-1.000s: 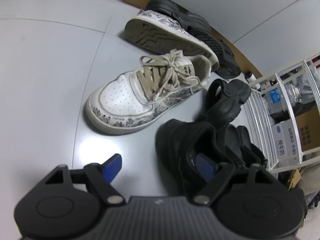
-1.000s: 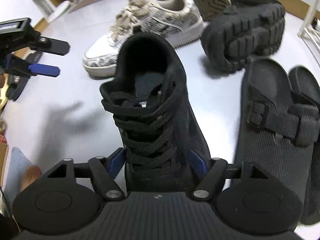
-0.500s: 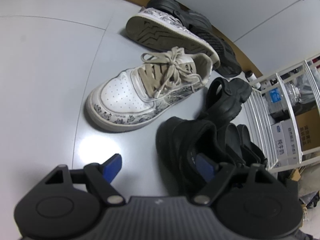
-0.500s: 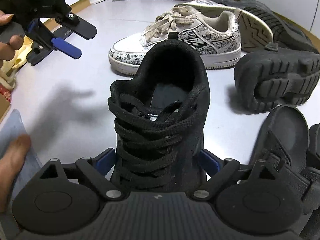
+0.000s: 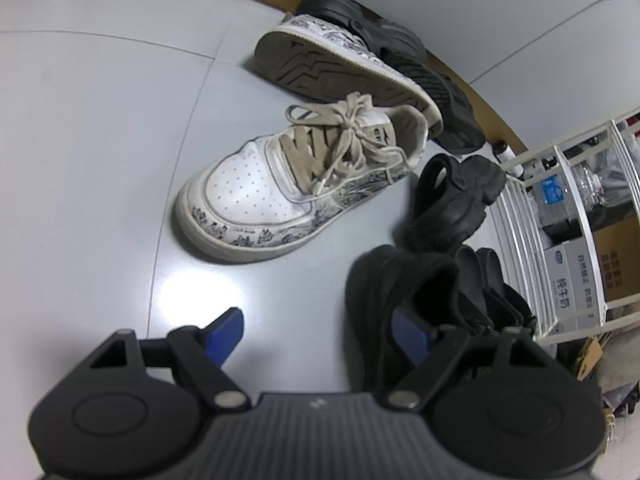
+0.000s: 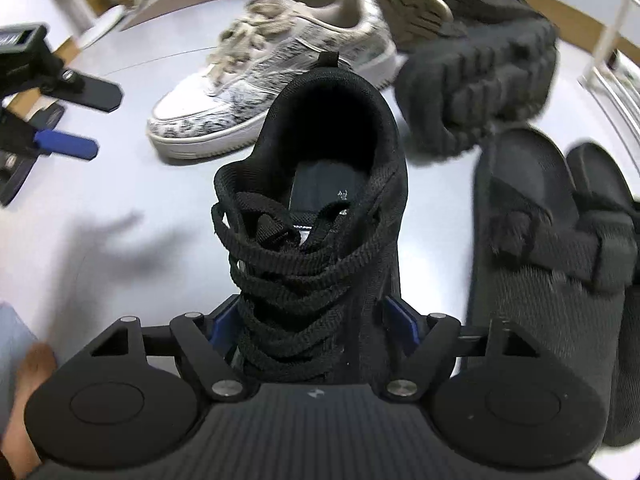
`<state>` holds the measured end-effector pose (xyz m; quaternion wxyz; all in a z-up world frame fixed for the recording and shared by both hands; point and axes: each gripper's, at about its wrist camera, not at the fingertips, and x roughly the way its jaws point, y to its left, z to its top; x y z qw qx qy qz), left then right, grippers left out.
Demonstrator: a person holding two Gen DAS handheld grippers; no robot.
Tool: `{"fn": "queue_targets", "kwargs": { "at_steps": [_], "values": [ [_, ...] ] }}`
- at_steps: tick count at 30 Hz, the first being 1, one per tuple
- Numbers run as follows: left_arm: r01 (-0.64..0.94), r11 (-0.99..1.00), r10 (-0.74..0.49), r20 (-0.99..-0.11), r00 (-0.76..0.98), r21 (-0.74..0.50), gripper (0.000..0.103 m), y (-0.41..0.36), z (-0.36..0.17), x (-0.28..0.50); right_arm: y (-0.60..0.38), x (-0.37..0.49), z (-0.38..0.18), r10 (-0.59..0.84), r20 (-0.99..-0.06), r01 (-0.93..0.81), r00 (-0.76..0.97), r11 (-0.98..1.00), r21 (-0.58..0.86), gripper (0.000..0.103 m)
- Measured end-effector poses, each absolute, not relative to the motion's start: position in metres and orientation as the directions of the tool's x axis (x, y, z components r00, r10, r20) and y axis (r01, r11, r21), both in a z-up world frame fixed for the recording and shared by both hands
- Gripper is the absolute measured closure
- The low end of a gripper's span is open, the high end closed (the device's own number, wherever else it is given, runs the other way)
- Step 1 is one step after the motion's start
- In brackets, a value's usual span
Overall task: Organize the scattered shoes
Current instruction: 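Lower the black sneaker beside the clog pair with the right gripper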
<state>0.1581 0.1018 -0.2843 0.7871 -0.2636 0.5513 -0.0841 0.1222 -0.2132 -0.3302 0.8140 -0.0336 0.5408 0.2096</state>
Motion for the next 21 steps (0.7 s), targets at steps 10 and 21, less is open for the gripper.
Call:
{"fn": "queue_targets", "kwargs": {
  "at_steps": [10,21],
  "values": [
    [-0.162,0.847,-0.421,-0.825,0.378,-0.506,0.02,0.103,-0.285,0.158,-0.224,0.114,-0.331,0.264,-0.908,-0.259,0.327,0.948,0.183,0.025],
    [-0.162,0.848,-0.42,-0.827,0.374,-0.504,0.02,0.101,-0.286,0.158,-0.232,0.115,-0.332,0.247,-0.903,-0.217,0.352,0.96,0.178,0.025]
  ]
}}
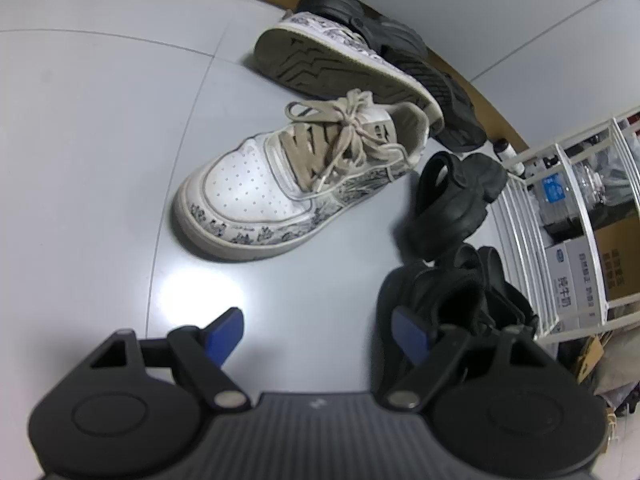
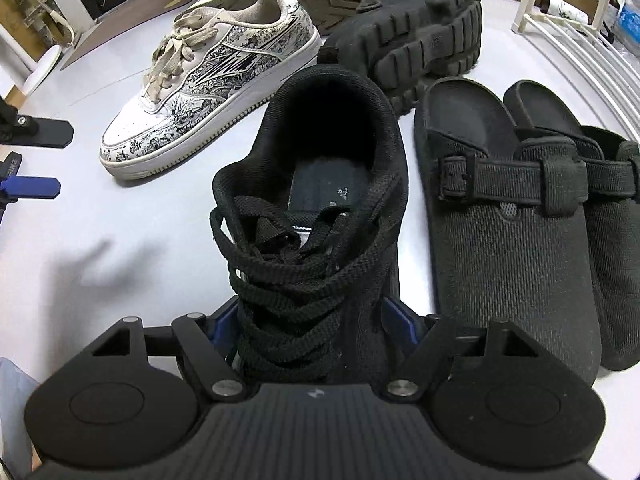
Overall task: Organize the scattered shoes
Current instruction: 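Lower the black sneaker beside the clog pair with the right gripper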
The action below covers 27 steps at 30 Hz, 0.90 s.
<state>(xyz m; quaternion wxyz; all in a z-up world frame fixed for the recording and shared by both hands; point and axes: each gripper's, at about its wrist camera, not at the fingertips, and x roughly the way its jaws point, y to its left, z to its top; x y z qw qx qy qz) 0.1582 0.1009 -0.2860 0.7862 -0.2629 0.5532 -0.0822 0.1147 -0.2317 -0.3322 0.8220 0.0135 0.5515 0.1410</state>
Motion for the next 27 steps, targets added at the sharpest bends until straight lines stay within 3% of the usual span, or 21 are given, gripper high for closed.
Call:
{"fn": "queue_targets", "kwargs": {
  "at_steps": [17,27],
  "values": [
    [-0.161,0.847,-0.423,-0.826,0.373,-0.507,0.02,0.101,-0.286,0.157,-0.236,0.145,-0.334,0.277,-0.892,-0.405,0.357,0.907,0.119,0.025],
    [-0.169,0.841,-0.426,-0.821,0.38,-0.515,0.02,0.105,-0.284,0.157,-0.235,0.143,-0.326,0.237,-0.902,-0.406,0.36,0.911,0.077,0.027]
  ]
}}
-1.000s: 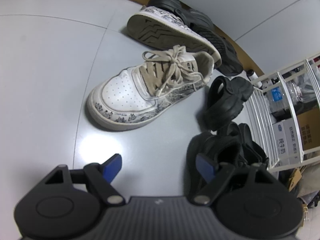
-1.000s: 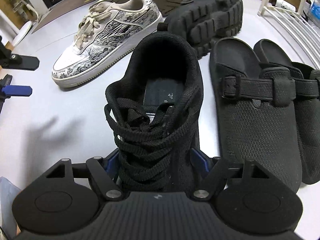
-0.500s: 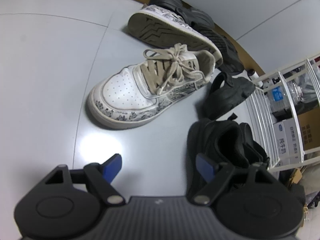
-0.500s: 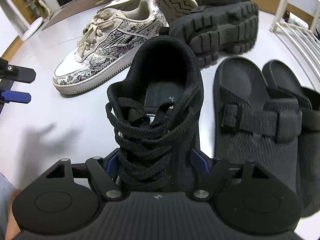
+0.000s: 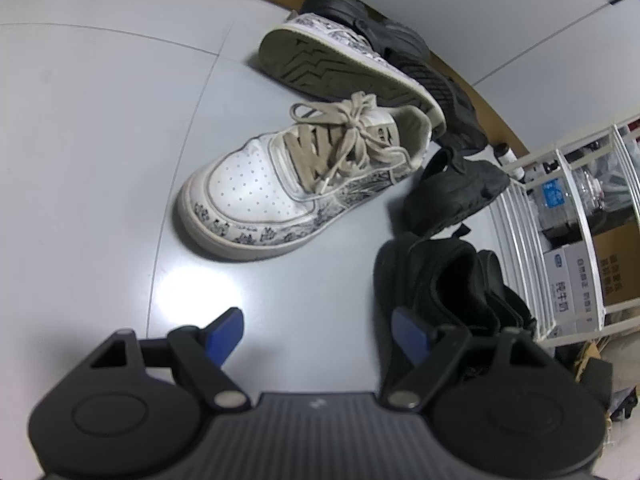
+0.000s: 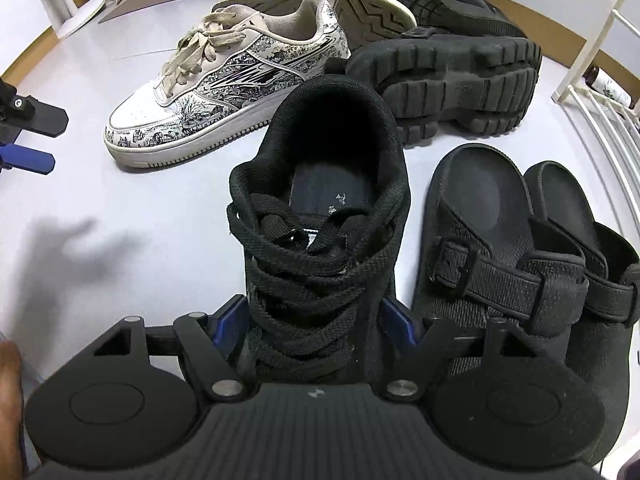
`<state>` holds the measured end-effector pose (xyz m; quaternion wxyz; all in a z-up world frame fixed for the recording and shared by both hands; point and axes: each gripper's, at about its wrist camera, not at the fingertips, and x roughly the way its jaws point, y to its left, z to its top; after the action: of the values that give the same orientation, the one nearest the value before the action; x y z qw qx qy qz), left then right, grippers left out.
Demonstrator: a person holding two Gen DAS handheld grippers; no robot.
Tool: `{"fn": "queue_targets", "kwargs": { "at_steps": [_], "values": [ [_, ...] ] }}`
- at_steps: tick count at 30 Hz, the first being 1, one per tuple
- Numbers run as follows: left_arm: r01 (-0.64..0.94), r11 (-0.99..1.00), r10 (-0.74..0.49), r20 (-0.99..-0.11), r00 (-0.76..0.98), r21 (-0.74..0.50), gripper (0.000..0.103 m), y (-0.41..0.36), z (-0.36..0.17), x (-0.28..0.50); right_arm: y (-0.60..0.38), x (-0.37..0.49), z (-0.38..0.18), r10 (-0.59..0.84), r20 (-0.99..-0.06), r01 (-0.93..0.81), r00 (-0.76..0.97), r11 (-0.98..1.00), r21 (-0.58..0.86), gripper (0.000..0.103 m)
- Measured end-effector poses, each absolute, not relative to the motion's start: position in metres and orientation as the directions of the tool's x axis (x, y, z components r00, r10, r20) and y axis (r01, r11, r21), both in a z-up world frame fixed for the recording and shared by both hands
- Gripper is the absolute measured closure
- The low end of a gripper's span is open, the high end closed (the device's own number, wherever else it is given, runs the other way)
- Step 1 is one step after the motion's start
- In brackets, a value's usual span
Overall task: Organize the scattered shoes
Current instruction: 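Lower the black sneaker beside the clog pair with the right gripper, then open the right gripper and release the sneaker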
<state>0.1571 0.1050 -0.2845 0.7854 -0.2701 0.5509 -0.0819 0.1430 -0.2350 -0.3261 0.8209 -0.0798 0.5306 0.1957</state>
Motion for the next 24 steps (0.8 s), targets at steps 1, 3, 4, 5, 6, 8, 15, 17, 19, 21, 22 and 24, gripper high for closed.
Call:
{"fn": "queue_targets", "kwargs": {
  "at_steps": [1,3,4,5,6,8,15,17,19,21,22,24],
  "values": [
    [-0.169,0.841,-0.426,-0.821,0.381,-0.515,0.02,0.105,-0.284,0.158,-0.236,0.142,-0.324,0.241,-0.901,-0.398,0.361,0.913,0.085,0.027],
    [-0.167,0.842,-0.424,-0.82,0.384,-0.514,0.02,0.105,-0.283,0.159,-0.238,0.142,-0.32,0.25,-0.897,-0.39,0.364,0.916,0.097,0.027],
    [-0.166,0.842,-0.423,-0.82,0.386,-0.513,0.02,0.105,-0.283,0.159,-0.239,0.141,-0.319,0.252,-0.896,-0.391,0.366,0.915,0.098,0.027],
    [-0.165,0.842,-0.423,-0.819,0.386,-0.513,0.02,0.105,-0.282,0.16,-0.239,0.141,-0.318,0.255,-0.894,-0.391,0.369,0.915,0.099,0.028],
    [-0.164,0.842,-0.424,-0.819,0.387,-0.514,0.02,0.105,-0.282,0.16,-0.239,0.141,-0.318,0.255,-0.893,-0.392,0.37,0.915,0.099,0.029],
    [-0.158,0.843,-0.425,-0.818,0.389,-0.513,0.02,0.103,-0.28,0.161,-0.24,0.142,-0.32,0.251,-0.894,-0.396,0.371,0.914,0.093,0.032],
    [-0.159,0.846,-0.42,-0.819,0.392,-0.51,0.02,0.102,-0.278,0.162,-0.243,0.142,-0.323,0.247,-0.894,-0.365,0.373,0.925,0.103,0.038],
    [-0.158,0.849,-0.415,-0.82,0.393,-0.505,0.02,0.101,-0.279,0.163,-0.243,0.142,-0.325,0.243,-0.891,-0.355,0.383,0.929,0.101,0.038],
    [-0.152,0.851,-0.413,-0.82,0.396,-0.503,0.02,0.099,-0.278,0.165,-0.244,0.142,-0.325,0.246,-0.89,-0.351,0.384,0.931,0.106,0.037],
    [-0.145,0.853,-0.412,-0.819,0.4,-0.5,0.02,0.098,-0.276,0.167,-0.245,0.143,-0.324,0.255,-0.891,-0.342,0.376,0.932,0.122,0.034],
    [-0.144,0.854,-0.412,-0.818,0.402,-0.5,0.02,0.098,-0.275,0.168,-0.246,0.143,-0.321,0.267,-0.892,-0.333,0.364,0.932,0.143,0.033],
    [-0.141,0.854,-0.412,-0.817,0.404,-0.5,0.02,0.098,-0.272,0.17,-0.249,0.141,-0.313,0.293,-0.891,-0.325,0.346,0.929,0.179,0.033]
  ]
}}
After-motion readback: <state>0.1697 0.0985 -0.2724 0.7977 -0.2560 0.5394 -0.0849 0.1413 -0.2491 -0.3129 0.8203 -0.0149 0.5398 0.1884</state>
